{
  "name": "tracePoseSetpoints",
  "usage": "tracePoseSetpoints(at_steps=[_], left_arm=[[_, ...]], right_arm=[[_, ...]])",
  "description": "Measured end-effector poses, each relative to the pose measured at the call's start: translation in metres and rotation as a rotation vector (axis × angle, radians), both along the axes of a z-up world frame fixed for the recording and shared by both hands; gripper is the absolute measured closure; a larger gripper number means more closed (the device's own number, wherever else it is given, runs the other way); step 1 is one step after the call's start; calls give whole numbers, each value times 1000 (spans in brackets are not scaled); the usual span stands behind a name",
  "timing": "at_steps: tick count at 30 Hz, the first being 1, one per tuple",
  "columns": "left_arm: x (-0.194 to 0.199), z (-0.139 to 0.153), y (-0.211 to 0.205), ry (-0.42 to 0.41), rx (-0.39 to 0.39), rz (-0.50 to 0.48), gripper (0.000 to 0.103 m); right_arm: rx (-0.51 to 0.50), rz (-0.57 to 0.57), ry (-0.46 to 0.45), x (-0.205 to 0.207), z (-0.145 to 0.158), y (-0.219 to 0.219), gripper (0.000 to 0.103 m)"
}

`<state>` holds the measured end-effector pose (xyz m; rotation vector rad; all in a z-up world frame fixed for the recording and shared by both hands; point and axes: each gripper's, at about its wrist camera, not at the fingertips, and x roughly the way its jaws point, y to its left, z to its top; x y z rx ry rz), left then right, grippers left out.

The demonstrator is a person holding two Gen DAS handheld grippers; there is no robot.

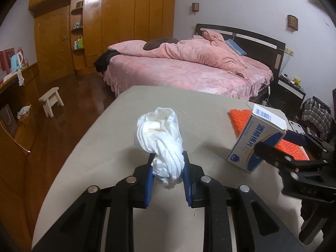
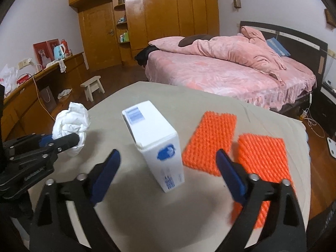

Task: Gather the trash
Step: 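Grasp the white cotton-pad box with the right tool while the left tool holds the cloth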

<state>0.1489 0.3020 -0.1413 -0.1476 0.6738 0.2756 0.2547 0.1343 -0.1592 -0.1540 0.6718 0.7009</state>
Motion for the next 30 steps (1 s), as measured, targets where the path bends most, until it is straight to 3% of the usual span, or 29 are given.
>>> tracePoseSetpoints(at_steps=[2, 5, 14, 30], left_arm=[[1, 0, 3, -1, 1, 6, 79], [3, 0, 4, 2, -4, 13, 79], [3, 4, -4, -11, -3, -4, 79], [0, 33, -53, -58, 6, -84, 79]], right_arm=[[3, 13, 10, 2, 0, 3, 34], [6, 41, 27, 1, 1, 7, 59], [27, 57, 28, -8, 13, 1, 74], [58, -32, -15, -32, 47, -56, 74]])
